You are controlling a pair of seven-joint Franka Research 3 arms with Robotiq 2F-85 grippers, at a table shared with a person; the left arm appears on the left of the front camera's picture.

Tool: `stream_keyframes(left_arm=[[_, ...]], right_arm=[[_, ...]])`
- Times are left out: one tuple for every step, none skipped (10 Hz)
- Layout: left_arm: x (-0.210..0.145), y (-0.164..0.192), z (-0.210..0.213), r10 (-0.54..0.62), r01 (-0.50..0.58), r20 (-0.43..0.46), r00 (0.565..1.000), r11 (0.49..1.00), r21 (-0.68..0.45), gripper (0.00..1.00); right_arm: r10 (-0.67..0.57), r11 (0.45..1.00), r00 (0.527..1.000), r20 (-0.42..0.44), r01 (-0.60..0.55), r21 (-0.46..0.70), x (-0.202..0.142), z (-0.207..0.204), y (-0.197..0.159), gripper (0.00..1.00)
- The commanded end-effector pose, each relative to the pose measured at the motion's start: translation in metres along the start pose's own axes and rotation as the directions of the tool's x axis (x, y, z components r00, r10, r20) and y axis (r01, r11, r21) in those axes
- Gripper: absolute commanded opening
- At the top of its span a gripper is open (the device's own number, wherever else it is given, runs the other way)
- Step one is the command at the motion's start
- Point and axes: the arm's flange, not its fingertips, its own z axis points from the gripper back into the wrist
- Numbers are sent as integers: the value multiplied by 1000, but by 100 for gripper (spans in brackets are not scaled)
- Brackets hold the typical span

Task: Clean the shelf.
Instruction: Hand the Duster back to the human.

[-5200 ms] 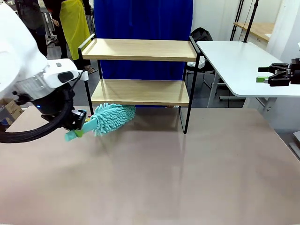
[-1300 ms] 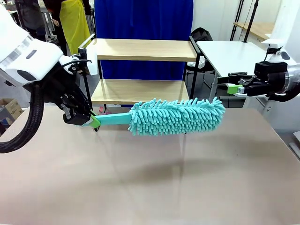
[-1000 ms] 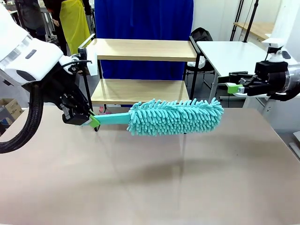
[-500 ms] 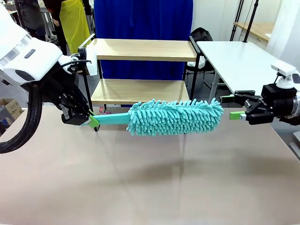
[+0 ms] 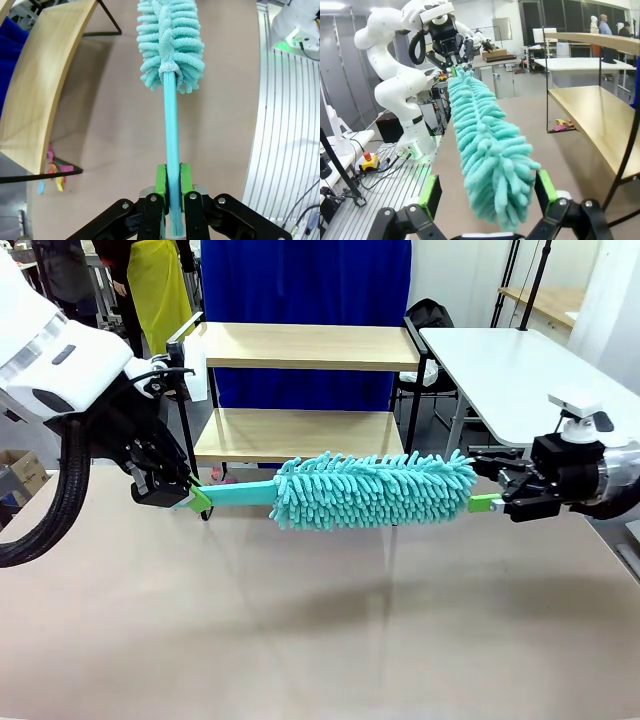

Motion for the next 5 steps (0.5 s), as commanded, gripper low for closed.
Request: stream_keyframes(left_arm=[[1, -1, 2, 14, -14, 19, 1000, 1000, -9, 13], [1, -1, 2, 14, -14, 19, 1000, 1000, -9, 13], [1, -1, 2, 14, -14, 19, 1000, 1000, -9, 13], [1, -1, 2, 14, -14, 19, 1000, 1000, -9, 13], [1, -1, 2, 14, -14, 19, 1000, 1000, -9, 13]], right_arm=[[-4, 999, 999, 36, 2, 34, 0, -18, -15, 100], [-8, 998, 999, 52, 5, 57, -2, -29, -18, 100], [-10, 998, 998, 62, 6, 67, -5, -38, -20, 100], [-22, 996, 998, 64, 16, 89, -7, -45, -21, 100], [-8, 997, 998, 68, 3, 82, -9, -48, -21, 100]])
